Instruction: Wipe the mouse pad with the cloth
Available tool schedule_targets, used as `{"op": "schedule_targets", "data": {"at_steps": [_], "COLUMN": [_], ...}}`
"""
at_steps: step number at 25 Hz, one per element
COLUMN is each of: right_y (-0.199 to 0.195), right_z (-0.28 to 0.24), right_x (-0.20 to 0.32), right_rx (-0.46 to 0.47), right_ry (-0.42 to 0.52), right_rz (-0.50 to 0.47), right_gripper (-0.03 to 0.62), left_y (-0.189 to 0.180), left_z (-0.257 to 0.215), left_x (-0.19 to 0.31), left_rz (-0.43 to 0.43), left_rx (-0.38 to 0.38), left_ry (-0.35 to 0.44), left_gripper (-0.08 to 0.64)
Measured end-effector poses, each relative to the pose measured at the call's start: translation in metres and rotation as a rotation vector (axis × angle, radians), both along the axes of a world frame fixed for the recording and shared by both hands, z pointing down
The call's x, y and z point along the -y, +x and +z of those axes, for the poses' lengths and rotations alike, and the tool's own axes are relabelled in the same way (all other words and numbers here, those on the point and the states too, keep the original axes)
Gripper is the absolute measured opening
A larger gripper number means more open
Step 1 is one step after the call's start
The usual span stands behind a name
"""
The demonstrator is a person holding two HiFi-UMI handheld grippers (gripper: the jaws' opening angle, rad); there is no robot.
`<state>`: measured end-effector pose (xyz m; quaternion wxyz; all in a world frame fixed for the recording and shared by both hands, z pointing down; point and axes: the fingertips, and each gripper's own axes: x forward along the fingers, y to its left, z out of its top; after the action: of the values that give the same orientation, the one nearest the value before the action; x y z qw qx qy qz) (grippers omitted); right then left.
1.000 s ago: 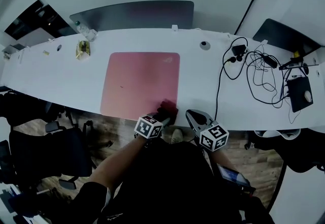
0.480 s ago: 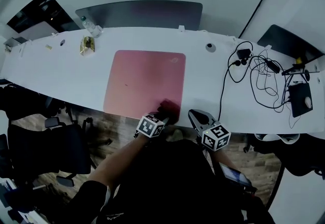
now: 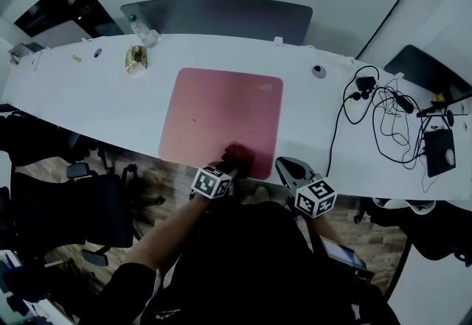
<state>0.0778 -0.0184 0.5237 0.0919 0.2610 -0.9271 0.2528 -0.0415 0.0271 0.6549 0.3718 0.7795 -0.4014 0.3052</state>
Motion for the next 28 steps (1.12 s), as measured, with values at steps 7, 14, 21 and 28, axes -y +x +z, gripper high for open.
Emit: {"op": "schedule_targets", "data": {"at_steps": [7,14,21,28], "right_y": [-0.025,-0.053,-0.071,-0.095], "right_z": [0.004,-0.001,-0.001,-0.004], "right_x": [-0.001,0.005,0.01,0.017], "right_rx": [-0.027,-0.041,-0.047,-0.06], "right_ry": [-0.009,0.008,0.003,0.026], "right_rz": [-0.031,-0.055,-0.081,-0.098], "right_gripper": [0.026,0.026,0.026,0.026], "left_y": [-0.053,-0.103,-0.15,-0.201], "left_z": [0.0,-0.002,-0.003,-0.003], "left_x": [-0.006,-0.007,-0.008,-0.01], "left_rz": [-0.088,-0.123,-0.201,-0.266], "left_rx": [-0.018,-0.009,0.005,0.017], "left_ry": [0.011,0.033,0.033,0.033], "left_gripper": [0.057,0.057,0.058,0.058]}}
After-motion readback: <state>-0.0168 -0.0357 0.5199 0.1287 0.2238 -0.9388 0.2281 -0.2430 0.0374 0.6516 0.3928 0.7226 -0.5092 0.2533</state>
